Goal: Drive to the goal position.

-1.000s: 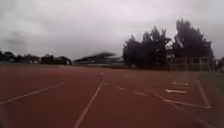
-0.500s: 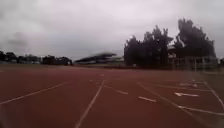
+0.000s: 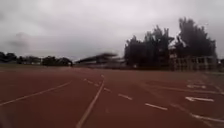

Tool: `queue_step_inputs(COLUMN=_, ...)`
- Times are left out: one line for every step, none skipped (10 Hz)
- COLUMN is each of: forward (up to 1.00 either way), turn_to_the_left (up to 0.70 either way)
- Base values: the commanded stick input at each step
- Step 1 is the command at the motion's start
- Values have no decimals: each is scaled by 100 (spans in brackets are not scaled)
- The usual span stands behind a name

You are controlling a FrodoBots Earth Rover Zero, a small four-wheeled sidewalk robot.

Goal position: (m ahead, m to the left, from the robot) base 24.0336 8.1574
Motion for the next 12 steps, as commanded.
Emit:
queue_step_inputs(forward=70, turn_to_the_left=0)
queue_step_inputs(forward=70, turn_to_the_left=0)
queue_step_inputs(forward=70, turn_to_the_left=0)
queue_step_inputs(forward=70, turn_to_the_left=0)
queue_step_inputs(forward=70, turn_to_the_left=0)
queue_step_inputs(forward=70, turn_to_the_left=0)
queue_step_inputs(forward=70, turn_to_the_left=0)
queue_step_inputs(forward=70, turn_to_the_left=0)
queue_step_inputs(forward=70, turn_to_the_left=0)
queue_step_inputs(forward=70, turn_to_the_left=0)
queue_step_inputs(forward=70, turn_to_the_left=0)
queue_step_inputs(forward=70, turn_to_the_left=0)
